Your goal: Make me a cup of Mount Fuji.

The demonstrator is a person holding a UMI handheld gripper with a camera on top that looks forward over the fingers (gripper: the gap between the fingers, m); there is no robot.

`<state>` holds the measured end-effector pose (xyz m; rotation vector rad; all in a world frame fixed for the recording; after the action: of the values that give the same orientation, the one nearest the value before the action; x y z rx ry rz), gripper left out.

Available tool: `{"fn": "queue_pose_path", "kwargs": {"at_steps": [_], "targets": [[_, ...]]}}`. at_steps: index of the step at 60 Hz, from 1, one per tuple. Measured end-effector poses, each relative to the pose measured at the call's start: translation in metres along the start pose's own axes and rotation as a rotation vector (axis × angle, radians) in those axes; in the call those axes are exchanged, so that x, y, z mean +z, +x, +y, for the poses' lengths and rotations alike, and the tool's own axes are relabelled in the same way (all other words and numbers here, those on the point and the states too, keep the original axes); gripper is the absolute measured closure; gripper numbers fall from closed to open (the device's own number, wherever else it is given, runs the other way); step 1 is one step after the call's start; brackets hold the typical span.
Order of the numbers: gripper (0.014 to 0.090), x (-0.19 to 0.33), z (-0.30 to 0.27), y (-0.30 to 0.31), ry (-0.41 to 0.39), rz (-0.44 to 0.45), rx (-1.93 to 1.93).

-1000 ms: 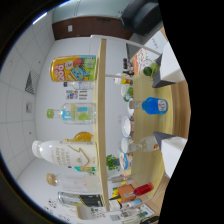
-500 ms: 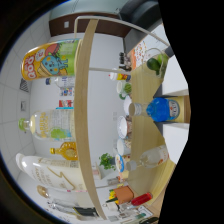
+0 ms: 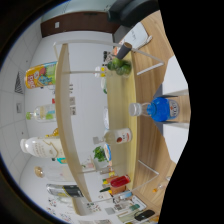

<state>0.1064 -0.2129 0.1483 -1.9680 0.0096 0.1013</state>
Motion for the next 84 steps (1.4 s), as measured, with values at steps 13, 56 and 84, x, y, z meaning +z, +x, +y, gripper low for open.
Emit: {"fn": "queue_pose_path", "kwargs": {"at_steps": [13, 56, 84], "targets": [[0.069, 0.006, 0.028, 0.003, -0.032, 0.09, -0.3], [0.0693, 0.028, 0.015, 0.006, -0.176, 0.254, -1.972], [0.0689, 0.005, -0.017, -0.025, 0.001, 0.171, -1.565]]}}
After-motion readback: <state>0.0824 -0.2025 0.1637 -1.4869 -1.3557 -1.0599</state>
